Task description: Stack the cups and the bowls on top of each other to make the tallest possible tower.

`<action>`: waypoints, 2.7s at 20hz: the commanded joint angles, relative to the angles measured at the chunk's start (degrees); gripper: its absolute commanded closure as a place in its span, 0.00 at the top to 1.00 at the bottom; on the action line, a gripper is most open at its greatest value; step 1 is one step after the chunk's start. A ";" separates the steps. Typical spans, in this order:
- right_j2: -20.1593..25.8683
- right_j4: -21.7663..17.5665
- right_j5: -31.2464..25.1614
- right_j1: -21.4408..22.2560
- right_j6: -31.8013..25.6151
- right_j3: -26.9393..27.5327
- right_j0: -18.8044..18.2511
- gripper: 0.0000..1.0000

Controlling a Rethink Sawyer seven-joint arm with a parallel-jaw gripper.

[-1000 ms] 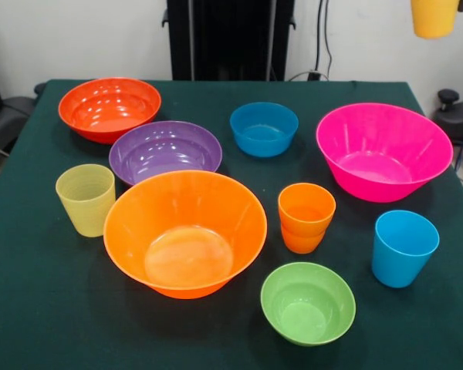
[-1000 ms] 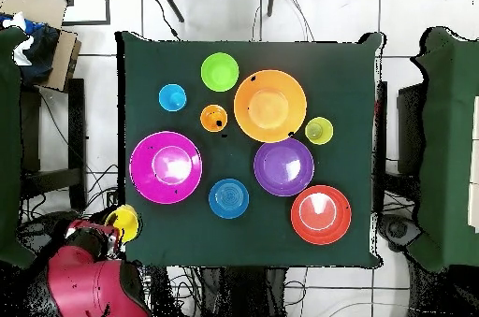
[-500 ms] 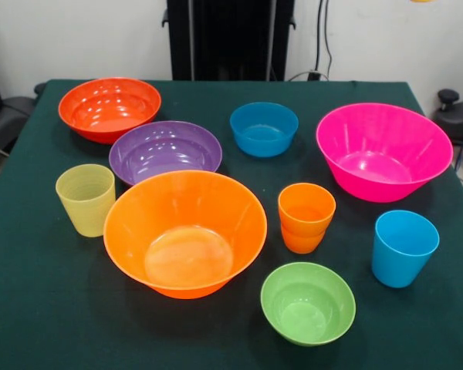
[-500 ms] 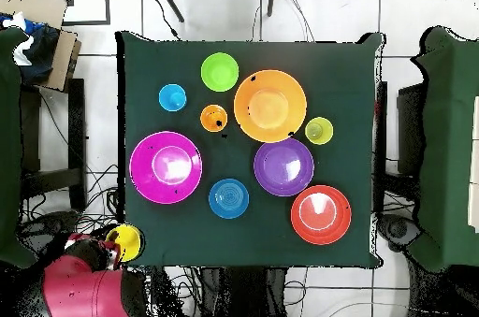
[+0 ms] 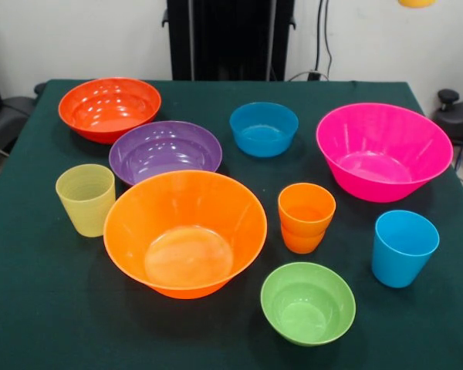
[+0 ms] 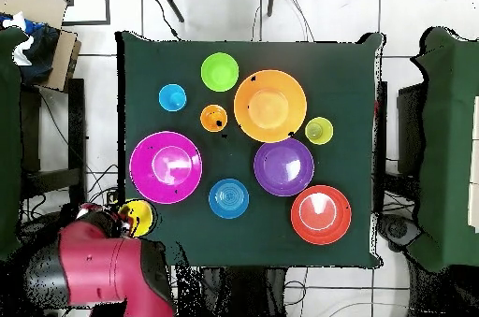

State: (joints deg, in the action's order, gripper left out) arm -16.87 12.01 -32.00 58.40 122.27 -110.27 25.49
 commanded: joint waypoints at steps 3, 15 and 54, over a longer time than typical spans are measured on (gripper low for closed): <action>5.35 -2.00 17.31 -16.66 10.07 1.29 0.36 0.00; 2.69 3.95 24.38 -27.05 11.45 7.59 4.65 0.00; -0.25 3.76 21.45 -24.53 6.15 9.71 4.58 0.00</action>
State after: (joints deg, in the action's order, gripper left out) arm -21.11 16.92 -9.78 34.06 122.27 -103.07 32.03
